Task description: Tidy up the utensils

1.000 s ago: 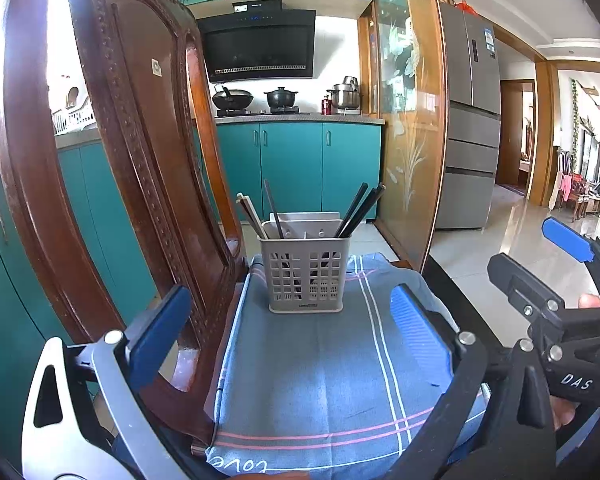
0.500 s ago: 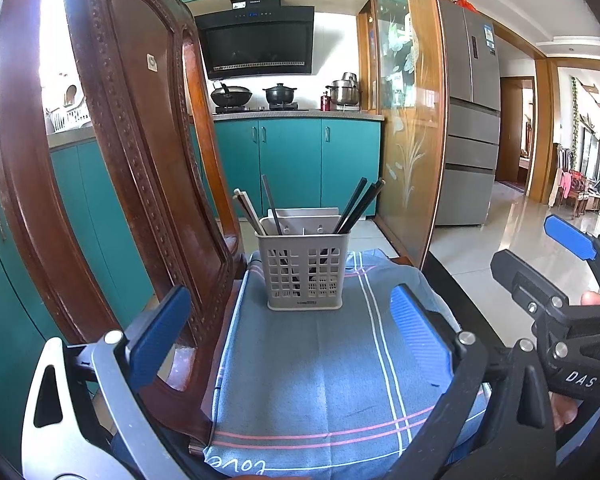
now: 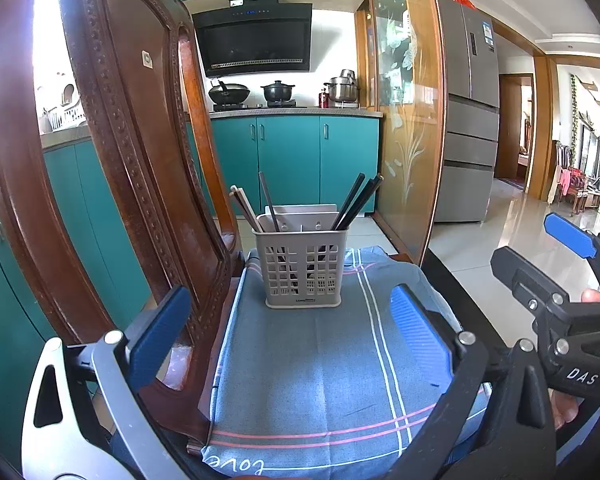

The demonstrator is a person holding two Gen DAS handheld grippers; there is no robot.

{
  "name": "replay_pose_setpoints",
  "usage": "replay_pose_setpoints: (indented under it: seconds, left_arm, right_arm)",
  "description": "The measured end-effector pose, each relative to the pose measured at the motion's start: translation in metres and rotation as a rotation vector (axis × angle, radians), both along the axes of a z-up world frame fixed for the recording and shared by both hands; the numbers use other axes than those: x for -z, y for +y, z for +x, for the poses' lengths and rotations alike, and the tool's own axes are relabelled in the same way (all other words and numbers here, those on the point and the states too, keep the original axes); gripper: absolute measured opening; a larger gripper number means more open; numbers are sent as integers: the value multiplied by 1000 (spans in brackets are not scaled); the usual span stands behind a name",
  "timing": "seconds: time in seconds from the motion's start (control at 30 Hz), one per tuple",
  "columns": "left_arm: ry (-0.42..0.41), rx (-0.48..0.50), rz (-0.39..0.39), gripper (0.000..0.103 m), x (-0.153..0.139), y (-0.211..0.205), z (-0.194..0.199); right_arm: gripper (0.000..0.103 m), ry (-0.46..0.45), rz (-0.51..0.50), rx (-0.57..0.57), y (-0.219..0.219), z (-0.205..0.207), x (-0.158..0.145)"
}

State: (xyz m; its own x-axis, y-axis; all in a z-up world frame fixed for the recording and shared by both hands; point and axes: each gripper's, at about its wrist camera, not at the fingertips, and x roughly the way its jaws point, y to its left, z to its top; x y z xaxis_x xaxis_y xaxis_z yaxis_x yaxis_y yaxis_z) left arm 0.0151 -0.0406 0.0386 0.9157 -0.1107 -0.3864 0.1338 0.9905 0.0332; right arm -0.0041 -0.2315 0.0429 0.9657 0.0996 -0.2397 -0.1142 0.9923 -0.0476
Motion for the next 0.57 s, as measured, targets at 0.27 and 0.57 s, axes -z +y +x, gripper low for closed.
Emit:
replay_pose_setpoints:
  seconds: [0.27, 0.57]
  left_arm:
    - [5, 0, 0, 99, 3, 0, 1]
    - [178, -37, -39, 99, 26, 6, 30]
  right_arm:
    - [100, 2, 0, 1, 0, 0, 1]
    - [100, 216, 194, 17, -33, 68, 50]
